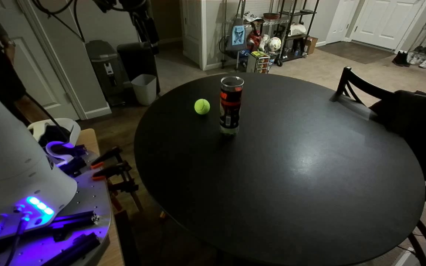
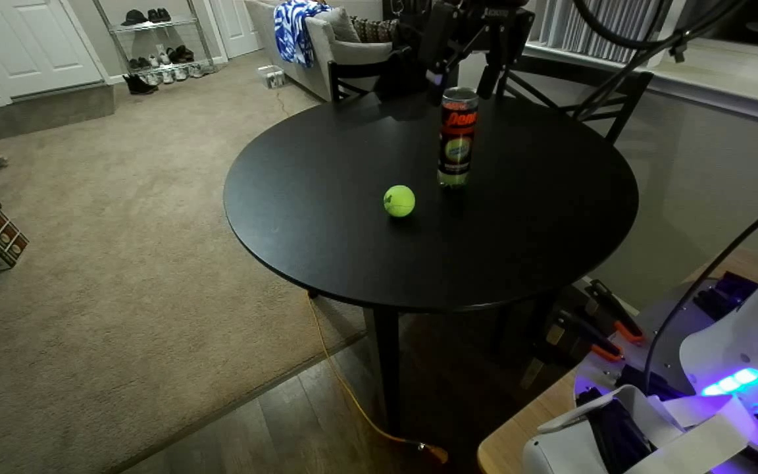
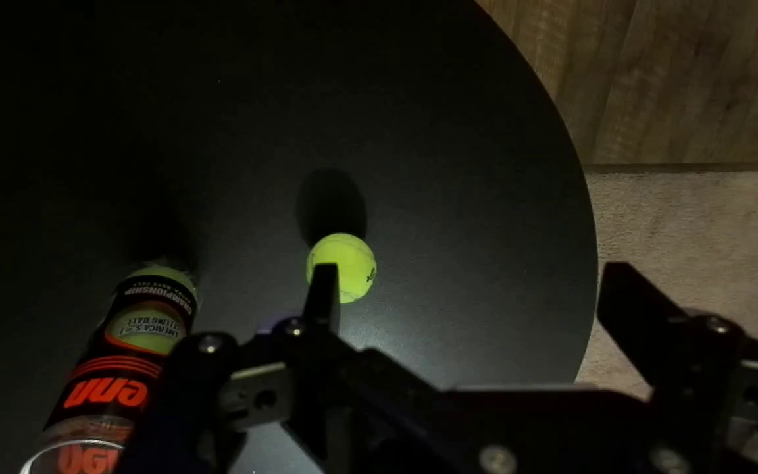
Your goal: Put the tennis ball in the black container.
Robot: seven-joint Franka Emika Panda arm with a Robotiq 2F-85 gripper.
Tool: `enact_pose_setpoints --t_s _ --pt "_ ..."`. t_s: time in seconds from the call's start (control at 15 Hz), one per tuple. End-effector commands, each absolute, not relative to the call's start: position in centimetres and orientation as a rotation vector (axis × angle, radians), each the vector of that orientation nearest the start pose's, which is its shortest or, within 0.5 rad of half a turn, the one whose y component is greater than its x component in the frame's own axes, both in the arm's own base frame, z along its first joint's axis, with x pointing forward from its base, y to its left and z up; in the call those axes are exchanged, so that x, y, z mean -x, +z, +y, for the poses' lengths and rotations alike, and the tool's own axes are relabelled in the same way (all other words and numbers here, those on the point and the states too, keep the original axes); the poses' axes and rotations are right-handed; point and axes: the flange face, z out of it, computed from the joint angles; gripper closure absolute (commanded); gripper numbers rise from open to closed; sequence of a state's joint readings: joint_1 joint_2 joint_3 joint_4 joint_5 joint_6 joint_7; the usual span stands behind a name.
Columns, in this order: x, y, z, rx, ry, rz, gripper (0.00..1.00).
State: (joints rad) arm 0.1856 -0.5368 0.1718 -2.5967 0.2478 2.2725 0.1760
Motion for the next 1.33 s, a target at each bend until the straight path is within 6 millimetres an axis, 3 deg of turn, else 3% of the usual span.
enact_pose_setpoints --t_s 0.0,0.73,1.2,1.27 --pt "-37.4 44.1 14.0 2.957 -0.234 -0.002 0.00" --pt "-40.1 40.7 14.7 2.969 -0.175 -0.018 0.00" --pt "-44.1 38.0 15.6 2.976 -0.079 -0.012 0.00" --pt "-44.9 37.5 14.9 2.975 -0.063 -0.010 0.00"
